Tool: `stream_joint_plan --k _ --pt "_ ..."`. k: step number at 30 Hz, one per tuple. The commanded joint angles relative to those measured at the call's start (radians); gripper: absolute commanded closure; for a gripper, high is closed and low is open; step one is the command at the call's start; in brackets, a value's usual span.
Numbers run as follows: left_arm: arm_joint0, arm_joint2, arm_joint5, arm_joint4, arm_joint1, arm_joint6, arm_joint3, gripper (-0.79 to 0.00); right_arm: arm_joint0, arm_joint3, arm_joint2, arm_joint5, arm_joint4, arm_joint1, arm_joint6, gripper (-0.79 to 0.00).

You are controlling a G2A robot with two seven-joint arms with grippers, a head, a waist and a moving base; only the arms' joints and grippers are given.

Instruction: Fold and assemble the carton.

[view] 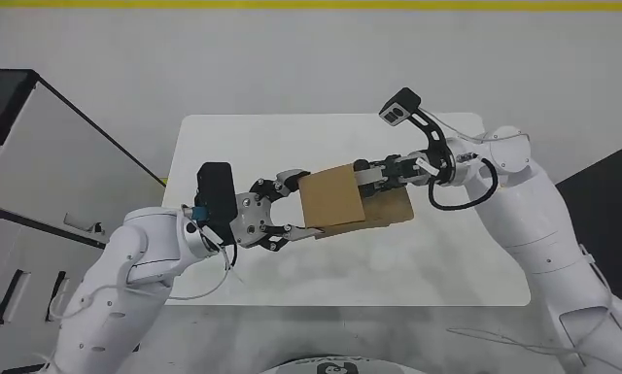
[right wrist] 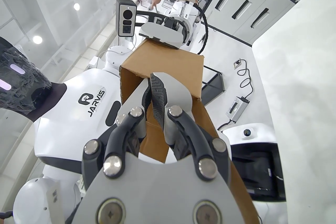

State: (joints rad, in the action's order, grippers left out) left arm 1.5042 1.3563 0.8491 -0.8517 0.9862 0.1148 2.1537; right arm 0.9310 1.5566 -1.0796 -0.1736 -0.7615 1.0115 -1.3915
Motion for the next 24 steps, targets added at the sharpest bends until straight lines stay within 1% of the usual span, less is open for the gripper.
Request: stream_joint_plan --k 1,13,24 --pt "0.002 0.003 0.0 0.0 0.0 -0.002 0.0 0.0 0.002 0.0 -0.007 0.002 0.001 -0.001 -0.003 0.0" --pt "0.006 0.005 0.007 0.0 -0.001 -0.004 0.005 0.0 0.009 0.012 0.004 0.006 0.0 0.007 0.002 0.0" --pt "0.011 0.04 0.013 0.008 -0.004 0.002 0.008 0.0 0.057 0.03 -0.093 0.014 -0.017 -0.01 -0.014 0.0"
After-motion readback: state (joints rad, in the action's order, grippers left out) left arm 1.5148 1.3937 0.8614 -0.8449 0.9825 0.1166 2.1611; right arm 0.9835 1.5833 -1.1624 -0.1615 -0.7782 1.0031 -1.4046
